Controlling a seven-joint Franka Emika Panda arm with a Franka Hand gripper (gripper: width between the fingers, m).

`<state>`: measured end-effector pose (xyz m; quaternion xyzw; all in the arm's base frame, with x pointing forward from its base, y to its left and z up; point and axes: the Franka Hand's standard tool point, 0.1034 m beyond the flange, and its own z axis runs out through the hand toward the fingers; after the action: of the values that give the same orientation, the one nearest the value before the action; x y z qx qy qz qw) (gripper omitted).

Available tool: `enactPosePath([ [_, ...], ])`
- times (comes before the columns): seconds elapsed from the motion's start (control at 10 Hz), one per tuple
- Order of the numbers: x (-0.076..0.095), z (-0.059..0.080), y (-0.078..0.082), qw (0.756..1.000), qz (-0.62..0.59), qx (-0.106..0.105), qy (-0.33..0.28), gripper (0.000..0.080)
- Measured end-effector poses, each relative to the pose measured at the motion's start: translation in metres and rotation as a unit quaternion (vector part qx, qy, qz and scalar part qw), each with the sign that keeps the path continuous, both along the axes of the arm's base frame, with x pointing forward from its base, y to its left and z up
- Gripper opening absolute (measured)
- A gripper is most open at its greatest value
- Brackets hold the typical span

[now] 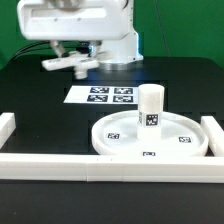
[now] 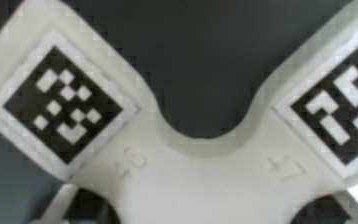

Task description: Assemble round table

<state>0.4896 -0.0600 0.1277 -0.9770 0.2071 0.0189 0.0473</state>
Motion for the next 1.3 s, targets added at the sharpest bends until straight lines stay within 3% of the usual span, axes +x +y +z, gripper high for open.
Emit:
enactPosePath([
  [0.1,0.013,0.004,0.017,1.000,0.005,0.000,-0.009,0.0448],
  [0.4,0.010,0.002,0.015,1.000,0.017,-0.001,-0.008,0.0448],
  [0.6,0.036,0.014,0.048,0.999,0.039,-0.001,-0.011,0.0448],
  [0.8,0.062,0.015,0.073,0.998,0.064,0.000,-0.018,0.0448],
  [1.3,0.057,0.010,0.073,0.998,0.069,-0.003,-0.013,0.0448],
])
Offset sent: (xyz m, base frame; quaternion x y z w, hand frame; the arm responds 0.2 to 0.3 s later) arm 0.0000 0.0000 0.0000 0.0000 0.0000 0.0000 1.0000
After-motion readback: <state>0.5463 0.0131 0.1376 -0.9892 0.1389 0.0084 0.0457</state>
